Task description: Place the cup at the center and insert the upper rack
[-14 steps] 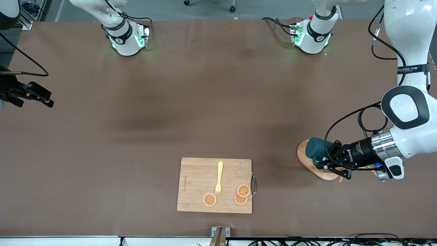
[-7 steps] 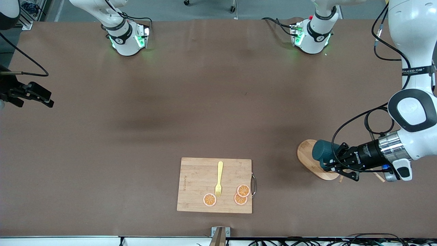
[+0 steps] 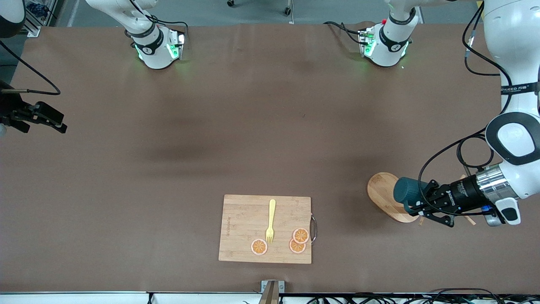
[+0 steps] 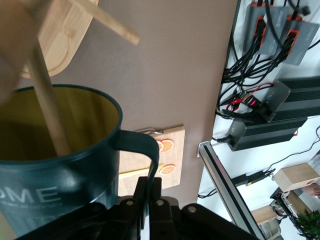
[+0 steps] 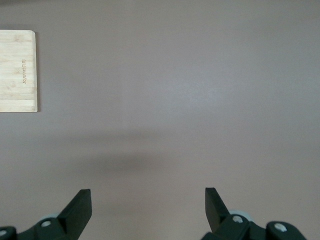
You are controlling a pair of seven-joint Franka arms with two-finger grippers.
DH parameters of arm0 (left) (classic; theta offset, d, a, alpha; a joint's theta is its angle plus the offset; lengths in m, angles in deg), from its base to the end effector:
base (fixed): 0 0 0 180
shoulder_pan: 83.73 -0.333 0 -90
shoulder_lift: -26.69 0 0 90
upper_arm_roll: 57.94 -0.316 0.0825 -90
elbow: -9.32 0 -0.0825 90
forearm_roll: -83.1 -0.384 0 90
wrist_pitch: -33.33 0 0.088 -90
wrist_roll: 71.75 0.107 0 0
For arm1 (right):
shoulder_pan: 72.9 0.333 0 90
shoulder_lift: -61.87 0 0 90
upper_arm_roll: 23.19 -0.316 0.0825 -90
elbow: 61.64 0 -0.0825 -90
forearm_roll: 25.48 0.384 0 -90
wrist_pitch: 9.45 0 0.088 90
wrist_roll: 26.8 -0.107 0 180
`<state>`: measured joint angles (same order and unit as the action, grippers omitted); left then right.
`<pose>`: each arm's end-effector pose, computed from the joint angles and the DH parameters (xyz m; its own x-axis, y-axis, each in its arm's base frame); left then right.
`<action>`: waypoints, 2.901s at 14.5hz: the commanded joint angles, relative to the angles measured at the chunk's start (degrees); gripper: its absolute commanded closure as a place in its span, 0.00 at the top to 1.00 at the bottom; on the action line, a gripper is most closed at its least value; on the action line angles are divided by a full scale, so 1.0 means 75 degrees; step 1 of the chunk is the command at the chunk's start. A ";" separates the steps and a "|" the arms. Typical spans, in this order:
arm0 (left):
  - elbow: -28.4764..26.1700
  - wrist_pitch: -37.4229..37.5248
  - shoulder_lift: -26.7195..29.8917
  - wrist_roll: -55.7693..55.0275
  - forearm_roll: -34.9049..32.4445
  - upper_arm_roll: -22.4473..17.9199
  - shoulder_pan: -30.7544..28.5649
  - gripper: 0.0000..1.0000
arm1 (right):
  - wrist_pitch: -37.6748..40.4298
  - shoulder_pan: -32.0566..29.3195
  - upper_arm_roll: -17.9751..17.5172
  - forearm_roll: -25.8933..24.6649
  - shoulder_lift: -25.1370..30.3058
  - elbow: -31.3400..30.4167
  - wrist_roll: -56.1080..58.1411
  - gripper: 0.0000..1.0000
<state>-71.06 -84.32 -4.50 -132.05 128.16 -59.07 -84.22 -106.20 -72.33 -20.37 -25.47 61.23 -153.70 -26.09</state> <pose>0.7271 -0.0205 0.4135 0.2219 0.7881 -0.5741 0.9506 -0.0436 0.3075 0.5684 -0.0222 0.6119 0.9971 -0.0268 0.0706 -0.0269 -0.9996 0.0013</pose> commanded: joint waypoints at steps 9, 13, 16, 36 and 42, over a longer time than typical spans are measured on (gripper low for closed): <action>0.0017 -0.0063 0.0093 0.0411 0.0050 -0.0013 -0.0285 1.00 | 0.0067 -0.0041 -0.0012 -0.0071 -0.0090 0.0098 0.0010 1.00; 0.0029 -0.0028 0.0642 0.0341 -0.1046 -0.0014 -0.0274 1.00 | 0.0067 -0.0029 -0.0012 -0.0059 -0.0090 0.0098 0.0010 1.00; -0.0006 0.0707 0.1333 0.0422 -0.1962 -0.0002 -0.0274 1.00 | 0.0067 -0.0041 -0.0012 -0.0059 -0.0090 0.0098 0.0010 1.00; 0.0053 0.2562 0.3187 0.7939 -0.6067 0.0936 -0.0215 1.00 | 0.0091 -0.0018 0.0023 0.0011 -0.0090 0.0251 -0.0002 1.00; -0.0006 0.3217 0.3573 0.8509 -0.5985 0.0936 -0.0262 1.00 | 0.0091 -0.0018 0.0023 0.0011 -0.0090 0.0251 0.0010 1.00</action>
<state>-69.92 -62.32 19.77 -69.27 83.90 -52.30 -86.03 -106.18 -72.35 -20.15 -25.47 60.91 -152.66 -26.11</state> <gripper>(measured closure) 0.000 0.000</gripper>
